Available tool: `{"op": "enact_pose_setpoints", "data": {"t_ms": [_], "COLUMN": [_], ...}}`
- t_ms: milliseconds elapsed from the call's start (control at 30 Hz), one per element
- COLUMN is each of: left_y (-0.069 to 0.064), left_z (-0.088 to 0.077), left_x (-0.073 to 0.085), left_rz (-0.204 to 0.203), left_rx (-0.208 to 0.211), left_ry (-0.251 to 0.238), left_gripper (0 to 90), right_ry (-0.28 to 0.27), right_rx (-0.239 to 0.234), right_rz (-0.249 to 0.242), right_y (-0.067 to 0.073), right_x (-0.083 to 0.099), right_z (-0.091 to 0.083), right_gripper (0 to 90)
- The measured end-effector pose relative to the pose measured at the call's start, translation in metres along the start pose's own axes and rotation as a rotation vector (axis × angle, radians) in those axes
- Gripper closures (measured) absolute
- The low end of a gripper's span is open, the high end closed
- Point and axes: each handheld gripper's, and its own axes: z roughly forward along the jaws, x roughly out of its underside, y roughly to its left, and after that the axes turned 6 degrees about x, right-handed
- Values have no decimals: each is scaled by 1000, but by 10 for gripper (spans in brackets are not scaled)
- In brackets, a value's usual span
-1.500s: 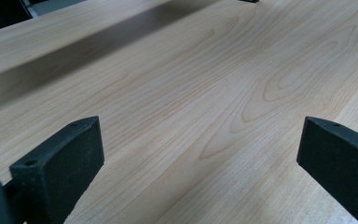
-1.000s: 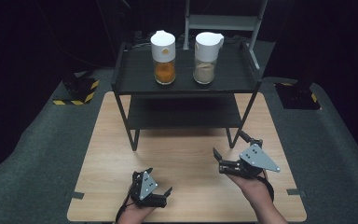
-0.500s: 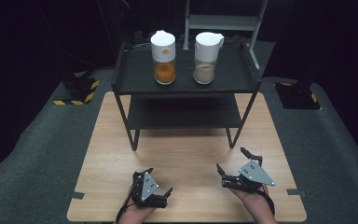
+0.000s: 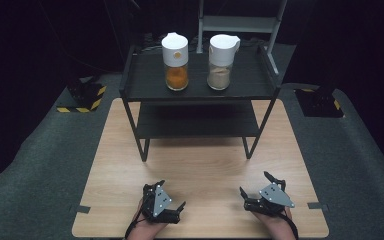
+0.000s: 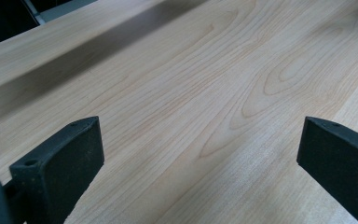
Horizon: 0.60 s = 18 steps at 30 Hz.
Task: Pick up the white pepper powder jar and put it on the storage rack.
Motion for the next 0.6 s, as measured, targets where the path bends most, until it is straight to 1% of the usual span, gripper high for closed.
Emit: {"op": "enact_pose_setpoints", "data": {"t_ms": [100,167,400,500,600], "left_y": [-1,-2,-5,-5,-6], "left_z": [0,0,1,1,2], "left_x": [0,-1,-2,-2,-2], "left_rz": [7,14,22,32,38], "left_rx": [-4,-7,-16,-16,-16], "left_ry": [2,5,12,16,16], "left_gripper": [7,6,7,7,7], "right_ry": [28,29,74,79,68], "right_rx": [7,17,29,21,22], "right_rz": [-11,-22,-45,-65,-69], "right_y": [-2,-2,-2,-2,-1], "right_x": [3,4,-1,-2,0], "right_z": [0,-1,-4,-5,-6], "right_gripper": [11,12,7,6,6]}}
